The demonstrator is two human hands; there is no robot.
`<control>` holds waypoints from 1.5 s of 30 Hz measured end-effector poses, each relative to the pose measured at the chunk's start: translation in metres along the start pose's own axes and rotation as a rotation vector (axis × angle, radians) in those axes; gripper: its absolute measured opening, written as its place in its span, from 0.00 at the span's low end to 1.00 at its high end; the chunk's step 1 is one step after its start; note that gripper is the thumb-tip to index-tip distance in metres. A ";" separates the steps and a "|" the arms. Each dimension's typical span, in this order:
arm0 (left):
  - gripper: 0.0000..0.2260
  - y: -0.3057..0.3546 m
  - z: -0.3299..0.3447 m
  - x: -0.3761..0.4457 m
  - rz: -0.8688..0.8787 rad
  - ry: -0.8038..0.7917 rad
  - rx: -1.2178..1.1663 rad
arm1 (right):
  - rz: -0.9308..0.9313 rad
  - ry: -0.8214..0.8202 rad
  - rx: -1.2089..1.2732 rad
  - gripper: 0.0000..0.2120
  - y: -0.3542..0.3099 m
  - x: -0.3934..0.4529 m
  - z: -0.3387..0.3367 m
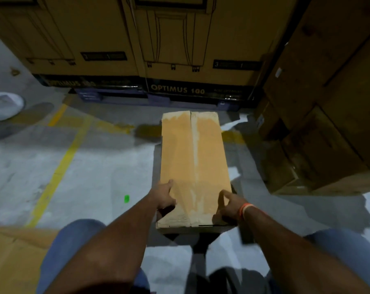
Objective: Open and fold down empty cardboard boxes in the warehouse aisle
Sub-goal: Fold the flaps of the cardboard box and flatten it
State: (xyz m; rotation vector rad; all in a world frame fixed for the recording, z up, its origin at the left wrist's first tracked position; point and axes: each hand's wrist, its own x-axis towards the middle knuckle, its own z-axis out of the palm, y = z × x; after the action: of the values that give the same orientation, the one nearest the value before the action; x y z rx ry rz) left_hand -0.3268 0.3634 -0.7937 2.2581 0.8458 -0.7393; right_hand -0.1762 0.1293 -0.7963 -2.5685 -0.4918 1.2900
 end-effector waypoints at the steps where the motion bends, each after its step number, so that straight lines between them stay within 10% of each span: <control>1: 0.44 0.001 0.000 -0.009 -0.003 -0.009 0.011 | -0.019 -0.027 -0.016 0.45 0.002 -0.008 0.004; 16: 0.36 0.003 -0.004 -0.117 0.142 0.060 0.093 | -0.211 0.250 -0.033 0.39 -0.004 -0.107 0.024; 45: 0.47 -0.007 0.038 0.060 -0.089 0.205 -0.320 | -0.101 0.189 0.235 0.52 0.001 0.046 0.034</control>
State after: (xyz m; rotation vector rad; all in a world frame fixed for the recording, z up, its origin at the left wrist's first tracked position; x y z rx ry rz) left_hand -0.3040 0.3637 -0.8615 2.0393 1.0840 -0.3810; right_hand -0.1775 0.1477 -0.8502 -2.4053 -0.4013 0.9946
